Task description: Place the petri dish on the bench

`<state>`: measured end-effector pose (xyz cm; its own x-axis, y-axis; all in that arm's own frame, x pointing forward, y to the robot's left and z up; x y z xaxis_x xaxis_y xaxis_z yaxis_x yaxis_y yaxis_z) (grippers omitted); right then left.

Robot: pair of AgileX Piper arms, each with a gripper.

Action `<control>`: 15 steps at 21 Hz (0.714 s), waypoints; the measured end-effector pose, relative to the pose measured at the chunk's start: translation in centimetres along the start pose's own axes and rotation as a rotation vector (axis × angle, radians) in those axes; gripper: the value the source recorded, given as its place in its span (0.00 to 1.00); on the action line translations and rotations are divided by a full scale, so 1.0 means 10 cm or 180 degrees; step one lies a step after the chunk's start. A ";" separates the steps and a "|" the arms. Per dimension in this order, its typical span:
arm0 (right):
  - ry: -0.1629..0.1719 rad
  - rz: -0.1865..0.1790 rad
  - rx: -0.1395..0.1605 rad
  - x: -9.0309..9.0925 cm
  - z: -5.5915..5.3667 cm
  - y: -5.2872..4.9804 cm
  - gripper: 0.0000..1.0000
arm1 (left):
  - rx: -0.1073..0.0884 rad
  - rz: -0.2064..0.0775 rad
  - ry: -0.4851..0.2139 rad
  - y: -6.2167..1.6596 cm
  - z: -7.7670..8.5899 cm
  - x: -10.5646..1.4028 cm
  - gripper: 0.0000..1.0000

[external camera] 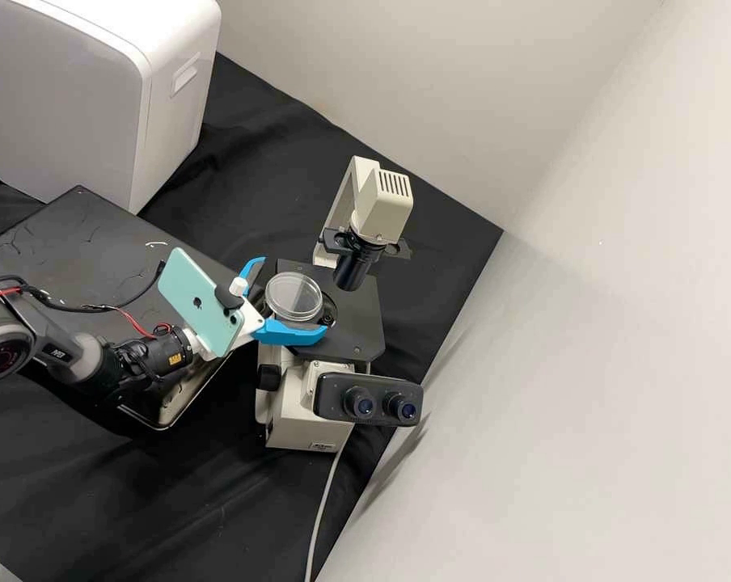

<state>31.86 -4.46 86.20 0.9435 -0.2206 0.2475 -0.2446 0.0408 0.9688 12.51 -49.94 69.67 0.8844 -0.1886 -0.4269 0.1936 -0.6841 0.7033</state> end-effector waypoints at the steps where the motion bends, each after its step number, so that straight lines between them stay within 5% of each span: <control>1: 0.0000 0.0000 0.0000 0.00 0.00 0.00 1.00 | 0.0000 0.0000 0.0000 0.000 0.00 0.00 1.00; 5: 0.0019 0.0025 -0.0002 0.04 -0.01 0.01 1.00 | -0.0010 -0.0016 -0.0001 -0.010 0.00 0.00 1.00; 15: -0.0180 0.0235 0.0052 0.15 0.10 0.05 1.00 | -0.0006 -0.0026 0.0001 -0.017 0.00 0.01 1.00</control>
<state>32.96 -5.73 87.08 0.9087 -0.2723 0.3165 -0.3171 0.0430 0.9474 12.52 -49.85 69.52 0.8830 -0.1827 -0.4324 0.2016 -0.6843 0.7007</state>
